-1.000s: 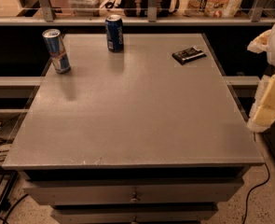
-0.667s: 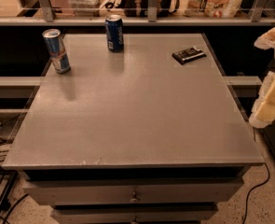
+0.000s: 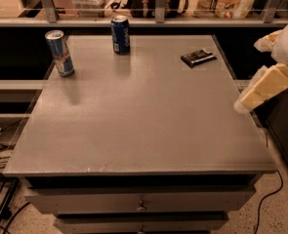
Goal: Move rxbar chocolate near redbull can
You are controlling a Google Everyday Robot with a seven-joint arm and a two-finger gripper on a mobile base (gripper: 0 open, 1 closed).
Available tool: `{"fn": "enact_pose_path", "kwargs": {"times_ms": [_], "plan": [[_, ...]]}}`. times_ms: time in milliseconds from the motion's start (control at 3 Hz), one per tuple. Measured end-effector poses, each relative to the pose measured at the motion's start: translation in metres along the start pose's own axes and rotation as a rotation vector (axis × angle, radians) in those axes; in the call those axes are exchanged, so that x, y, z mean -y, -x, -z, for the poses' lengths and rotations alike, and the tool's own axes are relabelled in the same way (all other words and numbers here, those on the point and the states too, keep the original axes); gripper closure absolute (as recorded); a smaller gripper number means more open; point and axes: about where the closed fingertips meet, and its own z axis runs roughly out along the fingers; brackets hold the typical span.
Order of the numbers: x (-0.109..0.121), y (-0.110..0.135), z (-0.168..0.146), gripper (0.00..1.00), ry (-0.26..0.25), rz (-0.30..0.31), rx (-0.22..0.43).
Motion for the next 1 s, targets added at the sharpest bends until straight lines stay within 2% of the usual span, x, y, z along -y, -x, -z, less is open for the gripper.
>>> {"fn": "enact_pose_path", "kwargs": {"times_ms": [333,667,1000], "plan": [[0.025,0.018,-0.035,0.0,0.007,-0.038,0.087],[0.056,0.035,-0.078,0.0,0.012,-0.079,0.145],[0.056,0.035,-0.078,0.0,0.012,-0.079,0.145]]}}
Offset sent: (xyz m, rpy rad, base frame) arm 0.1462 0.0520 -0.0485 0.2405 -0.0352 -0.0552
